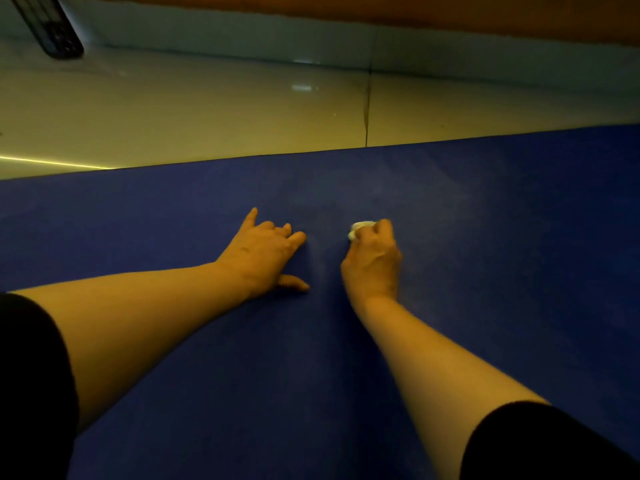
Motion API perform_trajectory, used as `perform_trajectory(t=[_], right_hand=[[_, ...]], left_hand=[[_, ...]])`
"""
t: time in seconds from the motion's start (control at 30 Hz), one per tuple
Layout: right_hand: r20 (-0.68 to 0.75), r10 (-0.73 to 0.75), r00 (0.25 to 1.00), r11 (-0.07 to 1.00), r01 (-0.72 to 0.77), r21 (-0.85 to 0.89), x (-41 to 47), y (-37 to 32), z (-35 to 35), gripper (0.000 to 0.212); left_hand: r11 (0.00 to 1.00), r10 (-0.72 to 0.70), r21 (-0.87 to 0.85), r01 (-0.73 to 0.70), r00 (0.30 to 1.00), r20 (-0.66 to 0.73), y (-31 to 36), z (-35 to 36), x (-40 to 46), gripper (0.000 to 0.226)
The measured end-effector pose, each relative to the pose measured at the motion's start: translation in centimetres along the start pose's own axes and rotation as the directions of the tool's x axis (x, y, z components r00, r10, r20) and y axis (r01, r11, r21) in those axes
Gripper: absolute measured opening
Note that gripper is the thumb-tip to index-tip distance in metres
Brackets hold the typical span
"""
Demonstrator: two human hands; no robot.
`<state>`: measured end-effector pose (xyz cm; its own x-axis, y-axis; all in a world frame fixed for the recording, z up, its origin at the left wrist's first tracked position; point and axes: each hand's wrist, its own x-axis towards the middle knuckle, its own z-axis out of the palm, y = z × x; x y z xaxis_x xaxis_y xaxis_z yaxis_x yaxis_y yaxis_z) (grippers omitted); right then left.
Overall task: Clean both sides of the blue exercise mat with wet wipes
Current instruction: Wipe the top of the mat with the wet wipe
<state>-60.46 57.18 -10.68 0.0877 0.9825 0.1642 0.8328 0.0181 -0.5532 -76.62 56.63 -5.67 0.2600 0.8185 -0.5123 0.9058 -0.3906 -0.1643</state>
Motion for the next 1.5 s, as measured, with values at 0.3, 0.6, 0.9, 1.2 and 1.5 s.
perform_trajectory(t=[0.3, 0.6, 0.9, 1.2, 1.5], right_hand=[[0.165, -0.135, 0.977, 0.991, 0.135, 0.013, 2.6, 1.0, -0.1, 0.018], [0.207, -0.26, 0.943, 0.965, 0.251, 0.071, -0.8, -3.1, 2.0, 0.025], [0.061, 0.091, 0.994, 0.993, -0.086, -0.076, 5.8, 1.5, -0.7, 0.019], [0.262, -0.256, 0.93, 0.965, 0.262, 0.014, 4.4, -2.3, 2.1, 0.016], [0.098, 0.025, 0.995, 0.996, -0.017, -0.086, 6.2, -2.5, 1.7, 0.019]], left_hand=[[0.986, -0.081, -0.149, 0.069, 0.994, -0.077, -0.5, 0.8, 1.1, 0.115], [0.965, -0.094, -0.246, 0.095, 0.995, 0.014, -1.3, 1.0, 2.4, 0.13], [0.955, -0.065, -0.289, 0.07, 0.998, 0.026, -1.9, 0.8, 2.6, 0.134], [0.945, -0.064, -0.321, 0.061, 0.998, 0.001, -2.1, 1.2, 2.6, 0.134], [0.959, -0.056, -0.279, 0.048, 0.998, -0.02, -2.3, 1.4, 2.7, 0.134]])
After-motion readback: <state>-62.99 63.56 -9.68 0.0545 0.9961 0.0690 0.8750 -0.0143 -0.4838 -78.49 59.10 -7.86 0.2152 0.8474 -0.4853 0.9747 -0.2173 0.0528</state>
